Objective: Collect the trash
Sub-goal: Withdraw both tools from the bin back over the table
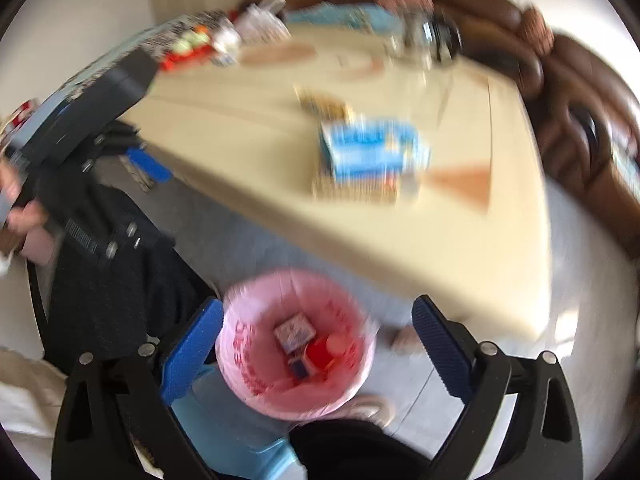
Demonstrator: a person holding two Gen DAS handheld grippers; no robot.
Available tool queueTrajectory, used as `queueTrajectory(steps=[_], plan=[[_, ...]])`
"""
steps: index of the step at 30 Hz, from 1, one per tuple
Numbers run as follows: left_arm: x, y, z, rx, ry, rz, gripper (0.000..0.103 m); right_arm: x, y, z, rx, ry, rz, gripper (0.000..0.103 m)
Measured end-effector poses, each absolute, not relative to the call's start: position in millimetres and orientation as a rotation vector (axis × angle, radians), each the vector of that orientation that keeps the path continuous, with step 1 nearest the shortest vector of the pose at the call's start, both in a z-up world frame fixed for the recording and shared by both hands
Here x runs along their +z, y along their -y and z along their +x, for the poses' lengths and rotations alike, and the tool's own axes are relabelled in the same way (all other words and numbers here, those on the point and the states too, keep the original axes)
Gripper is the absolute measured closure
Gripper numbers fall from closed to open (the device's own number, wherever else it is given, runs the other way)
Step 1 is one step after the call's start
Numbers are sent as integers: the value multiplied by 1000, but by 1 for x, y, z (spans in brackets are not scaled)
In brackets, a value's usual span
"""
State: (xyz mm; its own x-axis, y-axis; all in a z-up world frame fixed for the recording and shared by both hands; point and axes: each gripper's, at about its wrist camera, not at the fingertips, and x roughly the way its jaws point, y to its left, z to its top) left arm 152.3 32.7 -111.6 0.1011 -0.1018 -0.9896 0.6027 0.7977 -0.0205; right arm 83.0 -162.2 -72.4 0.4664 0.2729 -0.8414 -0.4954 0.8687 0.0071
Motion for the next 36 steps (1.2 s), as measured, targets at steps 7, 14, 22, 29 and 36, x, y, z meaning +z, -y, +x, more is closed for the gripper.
queueTrajectory(steps=[7, 14, 22, 29, 36], plan=[[3, -30, 176, -664, -1135, 487, 12, 20, 165, 109, 672, -861, -185, 7], [19, 5, 175, -715, -1039, 800, 8, 61, 156, 131, 722, -794, -364, 7], [5, 2, 208, -795, -1085, 930, 8, 82, 139, 135, 898, -714, -730, 7], [-9, 10, 249, -882, -1119, 976, 8, 76, 138, 170, 955, -747, -833, 7], [-42, 31, 290, -965, -1146, 1040, 8, 56, 124, 205, 1059, -791, -903, 7]])
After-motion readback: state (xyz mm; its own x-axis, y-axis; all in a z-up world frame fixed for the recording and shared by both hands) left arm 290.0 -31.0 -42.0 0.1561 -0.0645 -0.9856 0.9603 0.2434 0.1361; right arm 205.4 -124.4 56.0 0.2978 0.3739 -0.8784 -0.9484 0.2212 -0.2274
